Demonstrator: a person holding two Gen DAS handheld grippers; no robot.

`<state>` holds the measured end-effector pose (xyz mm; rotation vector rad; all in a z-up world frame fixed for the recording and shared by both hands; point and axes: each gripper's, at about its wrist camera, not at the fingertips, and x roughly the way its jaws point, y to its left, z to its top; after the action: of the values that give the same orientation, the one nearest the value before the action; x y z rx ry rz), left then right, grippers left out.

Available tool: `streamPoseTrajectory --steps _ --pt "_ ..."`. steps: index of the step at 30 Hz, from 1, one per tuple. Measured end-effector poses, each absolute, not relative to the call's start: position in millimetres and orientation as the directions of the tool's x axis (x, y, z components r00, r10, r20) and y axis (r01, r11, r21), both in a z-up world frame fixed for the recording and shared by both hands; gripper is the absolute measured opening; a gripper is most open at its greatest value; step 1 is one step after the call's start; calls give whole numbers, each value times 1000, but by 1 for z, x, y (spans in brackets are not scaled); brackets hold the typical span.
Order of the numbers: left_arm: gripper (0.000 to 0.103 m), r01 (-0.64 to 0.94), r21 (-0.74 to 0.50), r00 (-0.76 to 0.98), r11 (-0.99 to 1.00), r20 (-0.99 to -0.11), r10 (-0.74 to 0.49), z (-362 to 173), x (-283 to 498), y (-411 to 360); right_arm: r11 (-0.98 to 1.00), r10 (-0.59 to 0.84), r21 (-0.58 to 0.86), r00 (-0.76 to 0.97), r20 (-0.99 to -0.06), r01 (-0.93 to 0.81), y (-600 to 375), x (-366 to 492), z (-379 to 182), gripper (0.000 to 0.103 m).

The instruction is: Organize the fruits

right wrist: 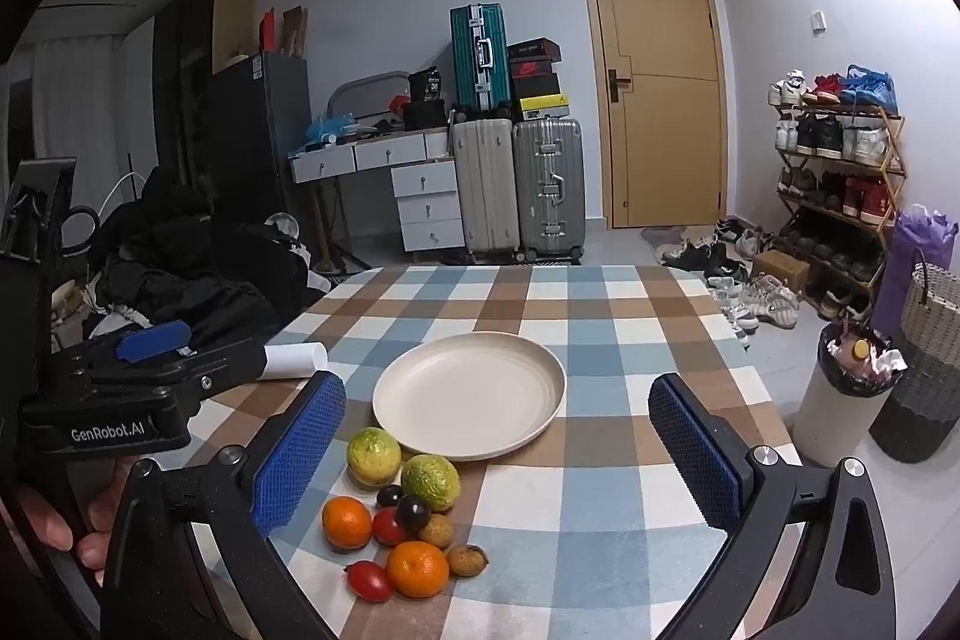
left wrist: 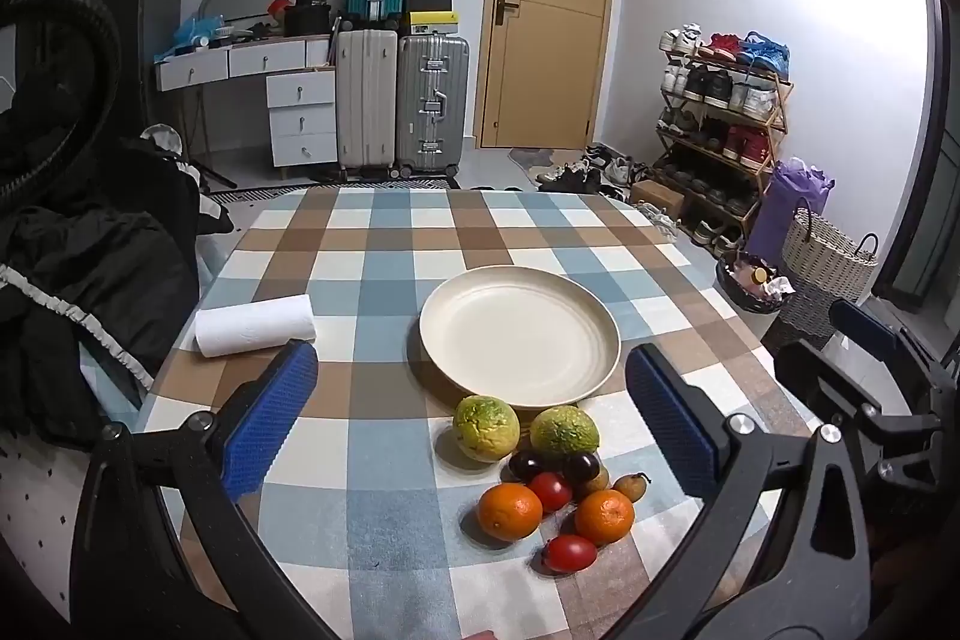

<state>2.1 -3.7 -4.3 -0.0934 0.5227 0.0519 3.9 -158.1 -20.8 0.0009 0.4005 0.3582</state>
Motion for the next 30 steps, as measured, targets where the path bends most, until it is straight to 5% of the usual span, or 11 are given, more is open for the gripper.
streamPoseTrajectory --steps 30 --pt "103 -58 -88 868 994 -496 7 -8 1 0 932 354 66 860 -367 -355 -160 0 -21 103"
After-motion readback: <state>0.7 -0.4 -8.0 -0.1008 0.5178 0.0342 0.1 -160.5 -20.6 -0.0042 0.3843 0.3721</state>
